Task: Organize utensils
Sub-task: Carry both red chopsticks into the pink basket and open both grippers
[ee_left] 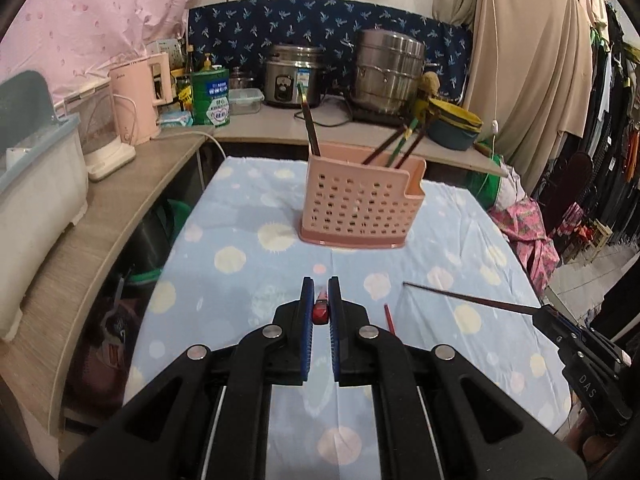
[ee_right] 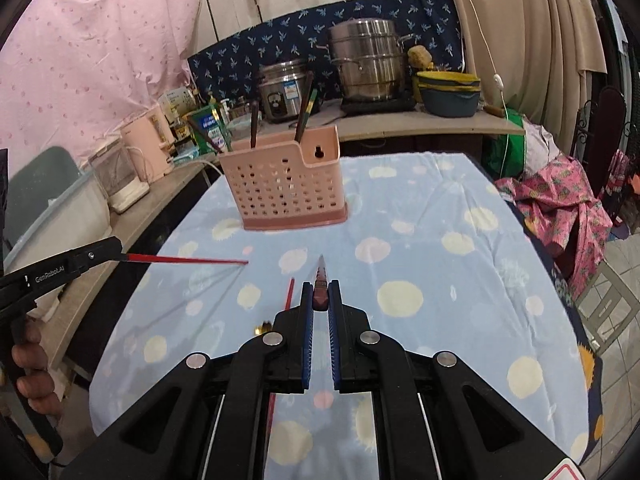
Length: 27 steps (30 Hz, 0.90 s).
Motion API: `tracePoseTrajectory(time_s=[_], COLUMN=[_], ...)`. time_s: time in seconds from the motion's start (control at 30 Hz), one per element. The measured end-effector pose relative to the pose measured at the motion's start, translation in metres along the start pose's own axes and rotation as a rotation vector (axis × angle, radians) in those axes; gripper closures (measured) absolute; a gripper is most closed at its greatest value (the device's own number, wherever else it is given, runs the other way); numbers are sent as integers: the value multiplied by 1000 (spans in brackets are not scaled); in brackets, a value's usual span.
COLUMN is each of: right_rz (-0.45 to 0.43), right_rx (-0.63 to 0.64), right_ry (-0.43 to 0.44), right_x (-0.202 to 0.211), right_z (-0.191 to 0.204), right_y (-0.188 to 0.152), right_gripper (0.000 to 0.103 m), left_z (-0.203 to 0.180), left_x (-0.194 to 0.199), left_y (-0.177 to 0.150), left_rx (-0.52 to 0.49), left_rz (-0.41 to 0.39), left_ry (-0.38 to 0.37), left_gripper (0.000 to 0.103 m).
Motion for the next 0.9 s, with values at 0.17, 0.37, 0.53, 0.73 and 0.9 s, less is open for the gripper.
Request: tracePoseTrajectory(time_s=[0.17,0.37,0.53,0.73,0.9], right_rz=[-93,-179,-249,-343,-408], right_rx=[-20,-24,-48,-69,-69], right_ry=[24,25,48,99,124], right_x=[-1,-10,-14,-14,-16], right_z=[0,2,6,21,36], right_y=[61,120,163,220,260], right_gripper=[96,96,96,96,96], left_z=[6,9,10,10,4], left_x=[0,-2,4,13,13], left_y=[60,116,163,220,257], left_rx=[-3,-2,15,21,1], left_rz=[-86,-165,-241,-330,-389], left_ry=[20,27,20,18,21], left_gripper=[96,96,96,96,96])
Point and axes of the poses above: each gripper's, at about its wrist camera, not at the fingertips, and x roughly against the way its jaws point, z to its left, y to its top, the point moved 10 cm from there along -x, roughly the way its jaws point, and after that the axes turned 4 degrees about -x, right-handed, at the moved point
